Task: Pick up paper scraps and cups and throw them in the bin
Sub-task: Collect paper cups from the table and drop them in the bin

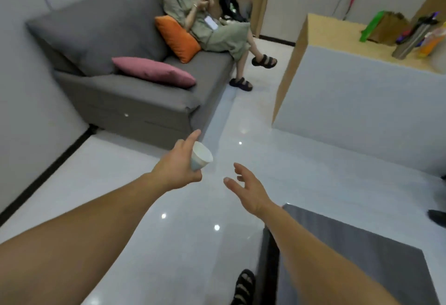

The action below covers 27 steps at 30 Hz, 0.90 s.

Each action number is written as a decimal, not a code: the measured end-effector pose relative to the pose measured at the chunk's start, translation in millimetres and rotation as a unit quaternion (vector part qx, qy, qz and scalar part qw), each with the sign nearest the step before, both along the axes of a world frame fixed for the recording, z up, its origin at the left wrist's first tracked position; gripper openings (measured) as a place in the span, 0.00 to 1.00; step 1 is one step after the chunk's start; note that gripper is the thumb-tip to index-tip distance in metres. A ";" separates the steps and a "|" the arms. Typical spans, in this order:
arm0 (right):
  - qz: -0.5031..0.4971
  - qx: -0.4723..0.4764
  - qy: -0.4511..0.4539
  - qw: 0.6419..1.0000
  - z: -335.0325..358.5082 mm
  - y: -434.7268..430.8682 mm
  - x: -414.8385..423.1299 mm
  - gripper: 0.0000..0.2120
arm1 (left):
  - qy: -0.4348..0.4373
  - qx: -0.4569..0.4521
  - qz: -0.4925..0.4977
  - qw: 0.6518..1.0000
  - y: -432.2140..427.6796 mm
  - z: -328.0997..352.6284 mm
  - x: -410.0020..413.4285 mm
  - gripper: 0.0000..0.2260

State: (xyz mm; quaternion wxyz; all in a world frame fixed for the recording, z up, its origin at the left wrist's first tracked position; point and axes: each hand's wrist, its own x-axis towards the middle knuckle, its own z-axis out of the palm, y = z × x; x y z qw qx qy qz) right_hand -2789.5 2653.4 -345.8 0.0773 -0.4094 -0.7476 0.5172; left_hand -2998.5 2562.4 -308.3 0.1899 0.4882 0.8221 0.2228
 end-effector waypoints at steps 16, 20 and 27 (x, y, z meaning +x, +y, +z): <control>0.520 0.198 0.005 0.831 51.7 -243.4 -234.6 0.35 | 0.036 0.056 0.538 0.840 -390.2 41.3 -40.4 0.39; 0.618 0.189 0.021 0.763 54.8 -319.3 -241.3 0.35 | 0.042 0.054 0.633 0.771 -467.0 41.8 15.7 0.39; 0.742 0.181 0.059 0.642 58.8 -485.8 -212.3 0.34 | 0.052 0.008 0.762 0.646 -609.9 37.3 120.1 0.38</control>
